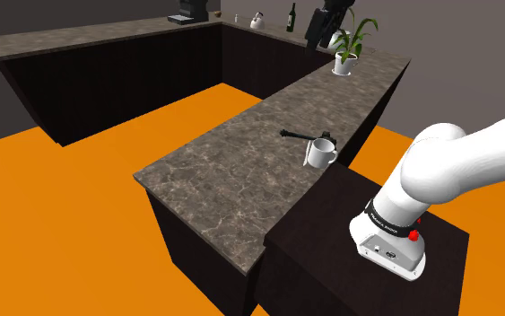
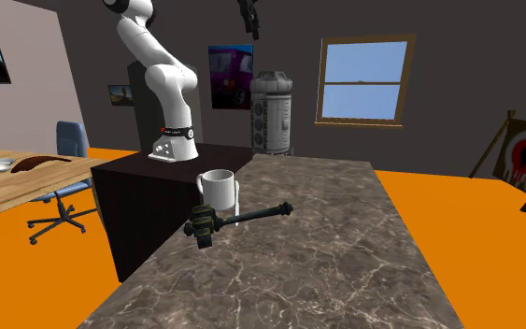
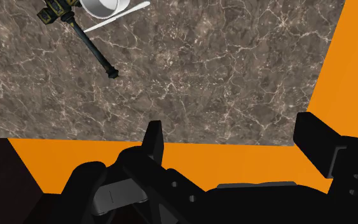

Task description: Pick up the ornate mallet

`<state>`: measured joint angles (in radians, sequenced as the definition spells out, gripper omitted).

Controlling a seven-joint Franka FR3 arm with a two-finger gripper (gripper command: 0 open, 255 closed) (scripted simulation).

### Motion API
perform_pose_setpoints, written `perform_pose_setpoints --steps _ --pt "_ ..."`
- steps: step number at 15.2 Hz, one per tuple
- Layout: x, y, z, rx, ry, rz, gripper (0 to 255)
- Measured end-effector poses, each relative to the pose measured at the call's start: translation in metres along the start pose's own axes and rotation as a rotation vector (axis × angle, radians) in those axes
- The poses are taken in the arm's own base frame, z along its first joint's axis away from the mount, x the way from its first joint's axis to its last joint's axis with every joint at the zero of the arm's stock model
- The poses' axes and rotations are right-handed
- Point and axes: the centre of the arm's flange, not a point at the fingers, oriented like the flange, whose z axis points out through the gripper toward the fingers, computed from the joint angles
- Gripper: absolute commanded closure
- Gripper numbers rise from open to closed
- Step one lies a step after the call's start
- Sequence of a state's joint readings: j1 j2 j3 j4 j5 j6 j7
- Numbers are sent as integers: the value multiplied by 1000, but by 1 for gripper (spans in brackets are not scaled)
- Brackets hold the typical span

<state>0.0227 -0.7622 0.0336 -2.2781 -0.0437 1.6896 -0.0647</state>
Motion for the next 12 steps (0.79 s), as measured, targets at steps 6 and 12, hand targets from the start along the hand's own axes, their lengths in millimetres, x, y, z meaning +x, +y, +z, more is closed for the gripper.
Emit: perform_pose_setpoints --steps 6,12 --pt "-8 28 42 6 -4 -40 0" --pt "-28 78 105 17 -8 -103 0"
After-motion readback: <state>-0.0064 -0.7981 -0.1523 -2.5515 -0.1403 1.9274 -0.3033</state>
